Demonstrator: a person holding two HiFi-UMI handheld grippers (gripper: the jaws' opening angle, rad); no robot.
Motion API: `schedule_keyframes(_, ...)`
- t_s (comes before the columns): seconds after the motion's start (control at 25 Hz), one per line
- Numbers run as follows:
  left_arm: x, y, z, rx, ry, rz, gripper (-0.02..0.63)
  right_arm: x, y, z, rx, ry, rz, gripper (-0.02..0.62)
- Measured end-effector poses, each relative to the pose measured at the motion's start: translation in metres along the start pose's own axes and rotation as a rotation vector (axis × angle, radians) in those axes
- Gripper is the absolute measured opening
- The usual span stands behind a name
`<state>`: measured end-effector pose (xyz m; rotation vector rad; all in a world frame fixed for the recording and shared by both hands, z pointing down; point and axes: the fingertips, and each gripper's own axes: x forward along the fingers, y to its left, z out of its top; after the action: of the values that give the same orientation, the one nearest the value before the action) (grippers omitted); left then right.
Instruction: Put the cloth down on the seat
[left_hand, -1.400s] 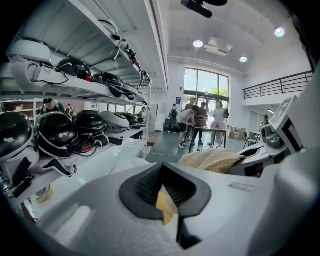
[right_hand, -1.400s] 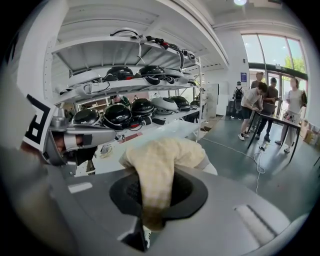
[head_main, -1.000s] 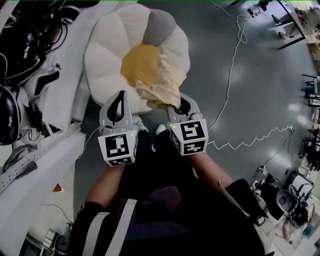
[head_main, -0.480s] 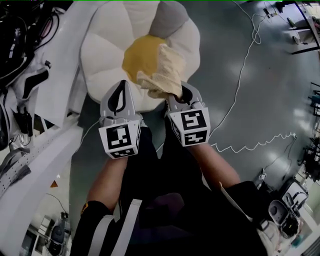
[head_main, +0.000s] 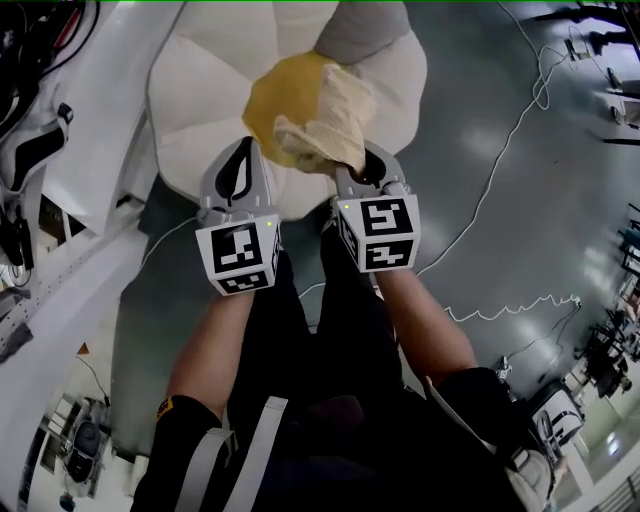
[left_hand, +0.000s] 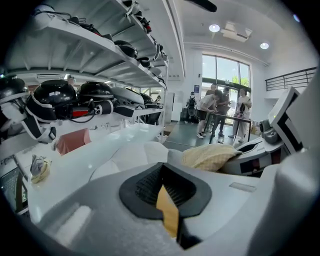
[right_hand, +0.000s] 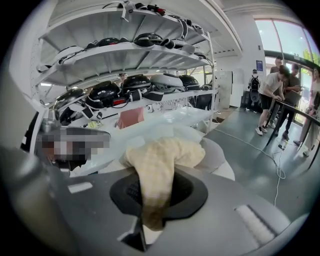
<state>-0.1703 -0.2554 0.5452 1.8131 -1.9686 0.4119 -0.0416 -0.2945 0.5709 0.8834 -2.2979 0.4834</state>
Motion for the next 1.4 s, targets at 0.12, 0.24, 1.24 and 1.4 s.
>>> schedule_keyframes(0.12, 0.026, 0.005, -0.024, -0.006, 0.026, 0.015, 0.0, 0.029, -0.009, -0.014, -0.002, 0.017, 0.015, 0.041)
schedule_keyframes(0.24, 0.048, 0.01, -0.047, -0.02, 0.05, 0.02, 0.002, 0.056, -0.015, -0.031, -0.002, 0.033, 0.027, 0.041)
schedule_keyframes(1.24, 0.191, 0.045, -0.201, 0.03, 0.18, 0.069, 0.002, 0.235, -0.053, -0.155, -0.053, 0.141, 0.056, 0.046)
schedule_keyframes(1.4, 0.203, 0.049, -0.215, 0.026, 0.203, 0.067, 0.002, 0.252, -0.057, -0.167, -0.061, 0.156, 0.06, 0.046)
